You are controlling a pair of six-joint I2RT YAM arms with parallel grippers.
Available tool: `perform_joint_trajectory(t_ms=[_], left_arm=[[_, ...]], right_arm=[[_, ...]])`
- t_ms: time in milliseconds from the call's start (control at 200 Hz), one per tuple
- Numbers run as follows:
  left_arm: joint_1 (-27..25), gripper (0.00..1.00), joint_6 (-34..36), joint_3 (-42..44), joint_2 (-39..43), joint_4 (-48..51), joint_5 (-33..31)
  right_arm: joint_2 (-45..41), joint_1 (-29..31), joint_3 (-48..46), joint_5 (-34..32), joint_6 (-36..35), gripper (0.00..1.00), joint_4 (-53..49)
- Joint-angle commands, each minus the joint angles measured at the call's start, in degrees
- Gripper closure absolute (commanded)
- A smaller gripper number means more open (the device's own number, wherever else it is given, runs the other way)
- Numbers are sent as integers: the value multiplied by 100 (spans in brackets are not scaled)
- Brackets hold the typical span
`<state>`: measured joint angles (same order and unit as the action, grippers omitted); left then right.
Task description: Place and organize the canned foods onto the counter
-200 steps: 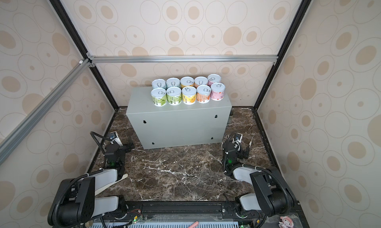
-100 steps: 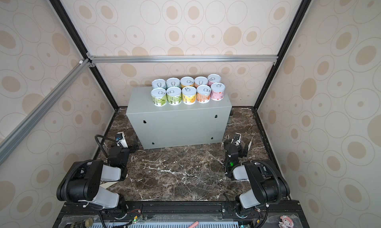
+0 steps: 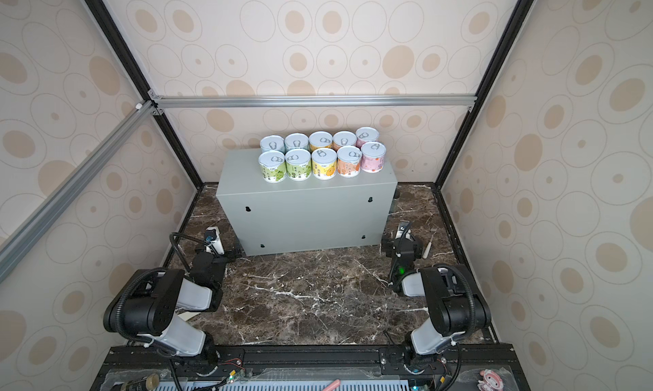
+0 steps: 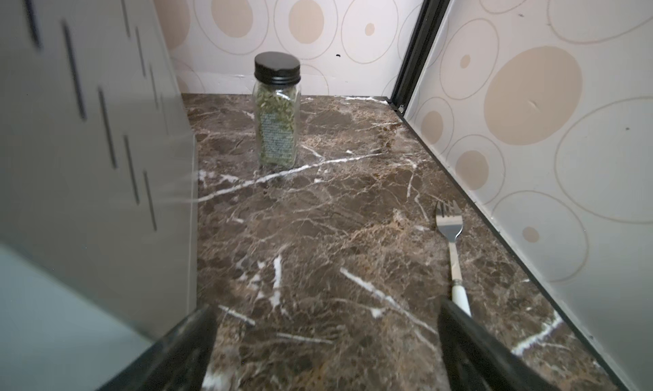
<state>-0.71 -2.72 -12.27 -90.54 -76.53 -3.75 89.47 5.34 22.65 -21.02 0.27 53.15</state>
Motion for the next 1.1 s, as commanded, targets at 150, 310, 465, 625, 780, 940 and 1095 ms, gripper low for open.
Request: perform_joint_trajectory(t_ms=[150, 310, 465, 625, 780, 940, 1095], left_arm=[[-34, 1, 176, -74, -8, -85, 19], [-61, 1, 194, -74, -8, -90, -21], [-57, 1, 196, -75, -7, -90, -21], [-58, 1, 194, -80, -8, -89, -21], [-54, 1, 195, -82, -7, -88, -20], [-55, 1, 202, -74, -10, -90, -20], [-63, 1, 204, -74, -8, -98, -29]], right_arm=[[-133, -51, 29, 296, 175, 0, -527], [-135, -58, 20, 304, 165, 0, -533], [-140, -50, 29, 316, 157, 0, -533], [-133, -45, 27, 313, 152, 0, -533], [-139, -47, 24, 314, 154, 0, -534], [-144, -48, 25, 312, 153, 0, -533], [-144, -49, 22, 317, 155, 0, -528]])
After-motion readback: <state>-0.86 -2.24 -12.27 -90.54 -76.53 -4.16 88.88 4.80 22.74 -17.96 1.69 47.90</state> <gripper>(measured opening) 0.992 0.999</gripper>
